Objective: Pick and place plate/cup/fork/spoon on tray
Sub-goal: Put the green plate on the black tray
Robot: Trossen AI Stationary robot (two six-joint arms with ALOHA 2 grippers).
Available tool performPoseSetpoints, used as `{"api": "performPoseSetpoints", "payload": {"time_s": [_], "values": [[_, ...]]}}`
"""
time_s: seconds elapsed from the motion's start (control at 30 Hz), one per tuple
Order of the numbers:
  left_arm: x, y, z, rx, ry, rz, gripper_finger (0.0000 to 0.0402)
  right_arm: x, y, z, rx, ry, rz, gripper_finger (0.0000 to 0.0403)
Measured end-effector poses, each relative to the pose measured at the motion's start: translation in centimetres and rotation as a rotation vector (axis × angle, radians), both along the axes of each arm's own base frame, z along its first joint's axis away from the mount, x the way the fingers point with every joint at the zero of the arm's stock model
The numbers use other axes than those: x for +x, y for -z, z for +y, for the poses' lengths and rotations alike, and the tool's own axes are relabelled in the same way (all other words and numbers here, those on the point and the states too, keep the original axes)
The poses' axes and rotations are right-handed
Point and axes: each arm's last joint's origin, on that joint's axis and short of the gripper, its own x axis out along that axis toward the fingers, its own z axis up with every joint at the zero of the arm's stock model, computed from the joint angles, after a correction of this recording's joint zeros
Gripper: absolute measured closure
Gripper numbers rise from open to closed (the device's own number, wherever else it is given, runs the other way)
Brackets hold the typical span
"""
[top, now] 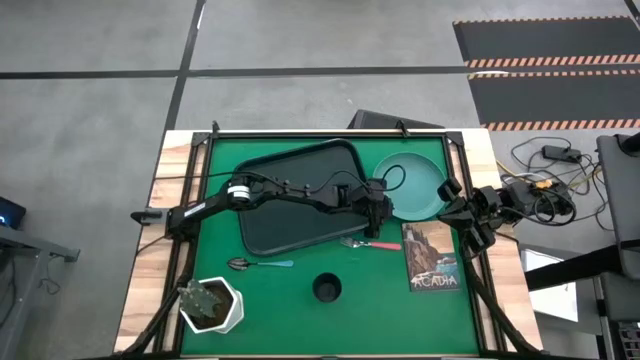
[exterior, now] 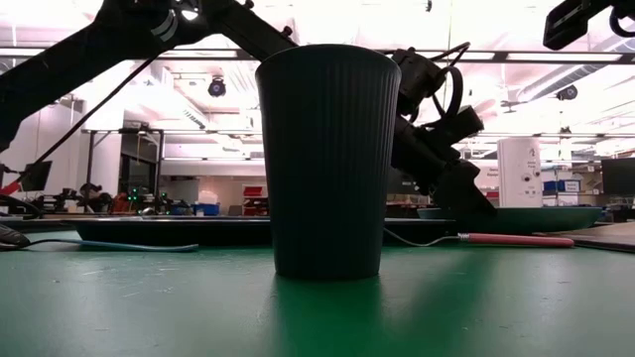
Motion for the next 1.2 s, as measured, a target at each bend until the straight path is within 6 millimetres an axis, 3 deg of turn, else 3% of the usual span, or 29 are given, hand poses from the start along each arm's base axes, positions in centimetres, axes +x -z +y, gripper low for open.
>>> {"api": "performPoseSetpoints", "payload": {"time_s": [0.4,0.67,0.9,1.03,1.2], "values": [[0.0,1.1,0.0,0.018,0.011,0.016,0.0318,0.0,0.0,0.0,-0.001,-0.002,0.001,0.0394],[0.1,0.9,0.0,0.024,0.016,0.004,0.0392,0.0,0.0,0.0,0.003,-0.004,0.005,0.0394],[0.4,0.3,0.0,0.048,0.023,-0.068,0.0400,0.0,0.0,0.0,0.003,-0.004,0.005,0.0394],[0.7,-0.9,-0.2,0.049,0.027,-0.100,0.0400,0.0,0.0,0.0,0.003,-0.004,0.005,0.0394],[0.3,-4.7,-1.3,0.086,-0.007,-0.171,0.0400,0.0,0.0,0.0,0.005,-0.004,-0.002,0.0394]]}}
